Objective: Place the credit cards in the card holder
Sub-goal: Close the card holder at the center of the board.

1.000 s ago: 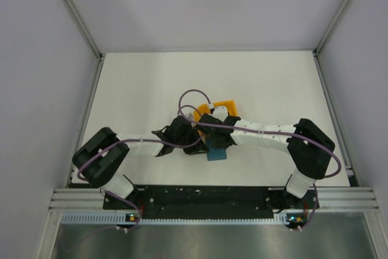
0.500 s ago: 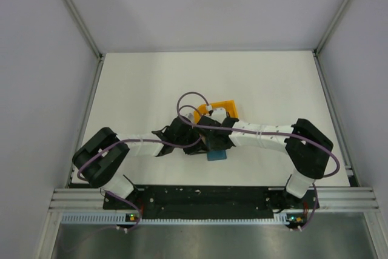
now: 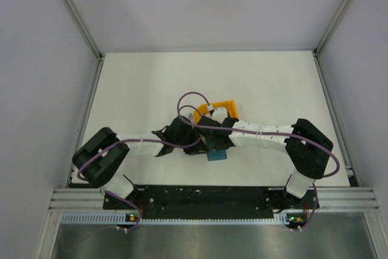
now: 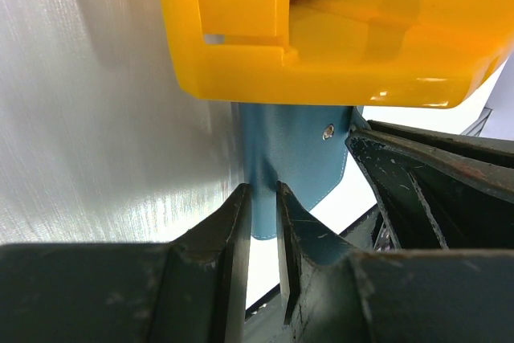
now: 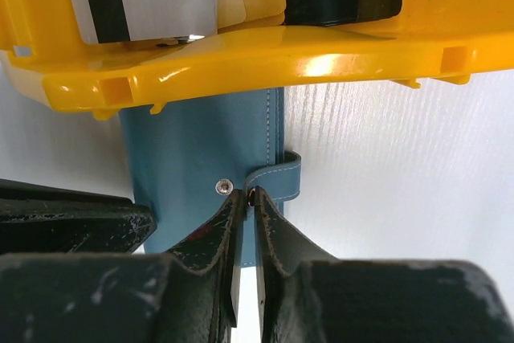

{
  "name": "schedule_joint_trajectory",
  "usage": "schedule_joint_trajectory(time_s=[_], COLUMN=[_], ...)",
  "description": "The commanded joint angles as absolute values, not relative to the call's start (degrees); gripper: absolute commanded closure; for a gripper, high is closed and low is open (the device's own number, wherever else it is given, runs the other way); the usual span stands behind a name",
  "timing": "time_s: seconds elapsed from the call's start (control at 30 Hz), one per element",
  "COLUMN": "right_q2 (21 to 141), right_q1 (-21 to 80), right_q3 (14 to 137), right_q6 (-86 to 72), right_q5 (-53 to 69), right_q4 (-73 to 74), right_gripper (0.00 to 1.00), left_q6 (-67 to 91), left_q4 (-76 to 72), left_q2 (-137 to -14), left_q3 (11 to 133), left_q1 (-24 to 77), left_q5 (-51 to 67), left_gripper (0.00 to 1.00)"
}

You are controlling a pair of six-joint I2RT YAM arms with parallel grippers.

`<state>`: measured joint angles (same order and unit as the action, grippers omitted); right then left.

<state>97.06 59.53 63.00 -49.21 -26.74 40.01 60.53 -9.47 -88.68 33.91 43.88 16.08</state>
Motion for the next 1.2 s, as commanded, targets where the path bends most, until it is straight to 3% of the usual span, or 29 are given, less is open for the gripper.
schedule_joint_trajectory(time_s=[0.0, 0.1, 1.17], right_q2=[95.3, 94.7, 101.4], right_q1=[59.9, 59.9, 59.5], right_q3=[63.8, 63.9, 62.0], right_q6=[-49.0, -48.3, -43.9], right_q5=[-27.9, -27.6, -20.7], right_q4=[40.6, 40.0, 35.4], right_gripper=[0.93, 1.00, 1.00], left_q6=[60.4, 60.3, 57.3], left_q4=[-12.0, -12.0, -9.3], left_q2=[-89.1, -89.1, -89.4], left_q3=[33.7, 33.9, 36.1], left_q1=[44.0, 44.0, 44.0], left_q5=[16.8, 17.0, 17.0], left_gripper=[0.77, 0.77, 0.77])
